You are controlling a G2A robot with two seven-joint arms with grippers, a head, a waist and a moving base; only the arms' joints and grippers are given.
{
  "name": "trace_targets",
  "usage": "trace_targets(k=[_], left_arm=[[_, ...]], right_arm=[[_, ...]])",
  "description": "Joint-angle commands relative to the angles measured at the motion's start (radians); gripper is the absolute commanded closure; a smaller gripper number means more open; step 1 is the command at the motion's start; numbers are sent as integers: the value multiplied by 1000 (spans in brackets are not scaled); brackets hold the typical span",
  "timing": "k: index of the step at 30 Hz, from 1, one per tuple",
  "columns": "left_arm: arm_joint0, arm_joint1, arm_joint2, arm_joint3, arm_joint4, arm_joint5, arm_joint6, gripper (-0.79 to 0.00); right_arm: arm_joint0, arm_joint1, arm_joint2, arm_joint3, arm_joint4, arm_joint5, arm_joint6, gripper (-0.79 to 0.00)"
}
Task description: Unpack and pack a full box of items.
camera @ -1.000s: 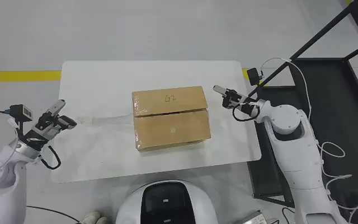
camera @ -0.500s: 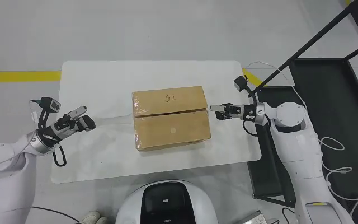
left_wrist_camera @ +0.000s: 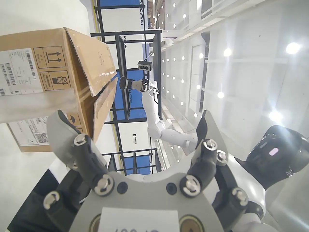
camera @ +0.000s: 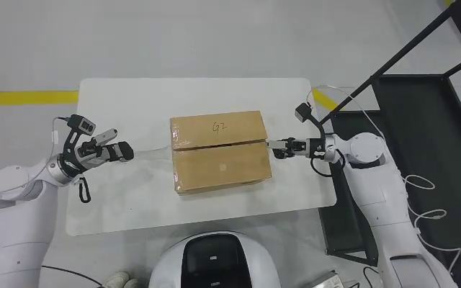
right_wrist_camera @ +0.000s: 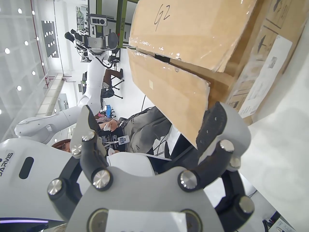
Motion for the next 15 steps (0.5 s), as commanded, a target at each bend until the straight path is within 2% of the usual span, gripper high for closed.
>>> trace_targets(k=[1, 15], left_arm=[[0, 0, 0, 0, 0, 0, 0, -785], [0, 0, 0, 0, 0, 0, 0, -785]], right_arm=[[0, 0, 0, 0, 0, 0, 0, -785], [-1, -1, -20, 9, 8, -10, -31, -785]])
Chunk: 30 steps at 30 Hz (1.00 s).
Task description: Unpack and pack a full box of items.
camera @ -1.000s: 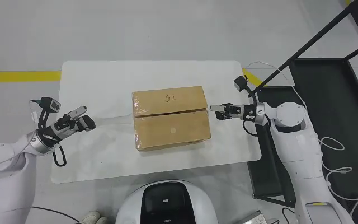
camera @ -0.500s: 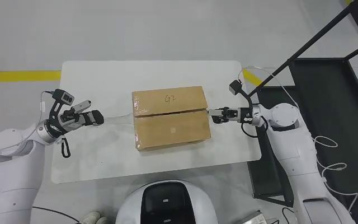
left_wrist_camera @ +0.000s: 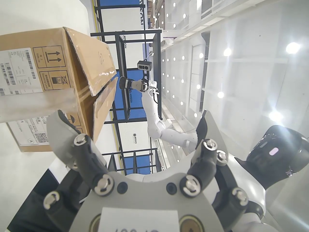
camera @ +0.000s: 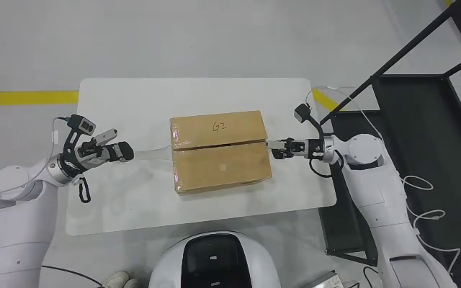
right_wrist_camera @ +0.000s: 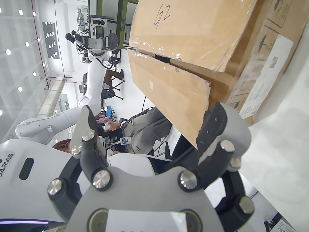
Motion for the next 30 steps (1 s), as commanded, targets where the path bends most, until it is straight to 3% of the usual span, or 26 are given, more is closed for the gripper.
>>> trace_targets(k=[1, 9, 21, 30], left_arm=[[0, 0, 0, 0, 0, 0, 0, -785], [0, 0, 0, 0, 0, 0, 0, -785], [0, 0, 0, 0, 0, 0, 0, -785], [0, 0, 0, 0, 0, 0, 0, -785]], right_arm=[[10, 1, -8, 17, -2, -9, -4, -785], [69, -1, -58, 120, -7, -59, -11, -785], [160, -12, -152, 242, 107, -126, 109, -785], [228, -21, -241, 314, 257, -85, 182, -785]])
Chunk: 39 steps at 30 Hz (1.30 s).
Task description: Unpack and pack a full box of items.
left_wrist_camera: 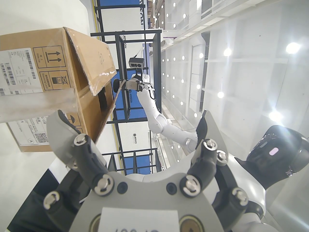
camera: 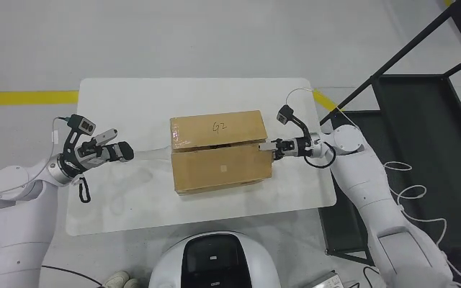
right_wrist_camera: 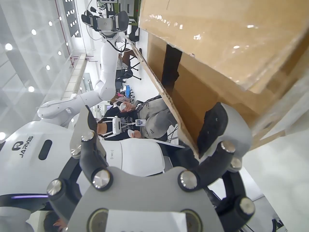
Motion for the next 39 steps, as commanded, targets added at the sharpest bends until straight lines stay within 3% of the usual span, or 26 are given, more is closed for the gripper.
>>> trace_targets(k=[1, 8, 20, 30, 39], left_arm=[[0, 0, 0, 0, 0, 0, 0, -785], [0, 0, 0, 0, 0, 0, 0, -785], [0, 0, 0, 0, 0, 0, 0, -785], [0, 0, 0, 0, 0, 0, 0, -785], [0, 0, 0, 0, 0, 0, 0, -785]], right_arm=[[4, 4, -10, -7, 37, 9, 9, -785], [-23, 42, -3, -81, 101, 32, 33, -785], [-167, 133, 26, -322, 106, 64, 65, -785], [-239, 189, -78, -427, 60, 60, 60, -785], [-217, 196, -213, -352, 8, -36, -36, -785]])
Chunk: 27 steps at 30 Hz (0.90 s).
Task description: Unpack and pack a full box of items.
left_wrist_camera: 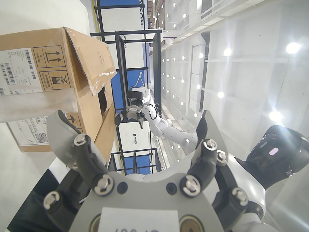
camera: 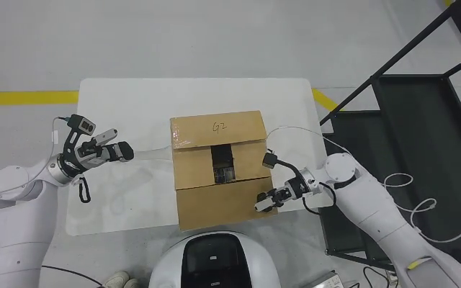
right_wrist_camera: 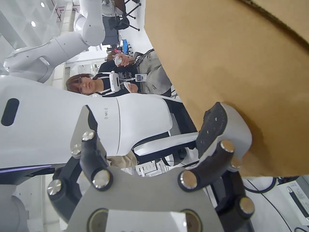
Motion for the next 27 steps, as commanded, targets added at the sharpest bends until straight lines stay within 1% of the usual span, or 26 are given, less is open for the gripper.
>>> trace_targets(k=[1, 10, 16, 20, 23, 27], left_arm=[[0, 0, 0, 0, 0, 0, 0, -785], [0, 0, 0, 0, 0, 0, 0, -785], [0, 0, 0, 0, 0, 0, 0, -785], [7, 2, 19, -50, 48, 16, 31, -785], [-5, 3, 42, -74, 60, 42, -1, -785], [-35, 4, 76, -91, 65, 71, -59, -785]], right_arm=[[4, 0, -18, 18, -7, -26, -26, -785], [3, 7, -67, 76, -86, -121, -122, -785], [12, -3, -94, 109, -64, -148, -148, -785], [16, -6, -100, 125, -58, -167, -167, -785], [12, -4, -94, 122, -43, -176, -176, -785], [-10, 18, -51, 81, 10, -156, -156, -785]])
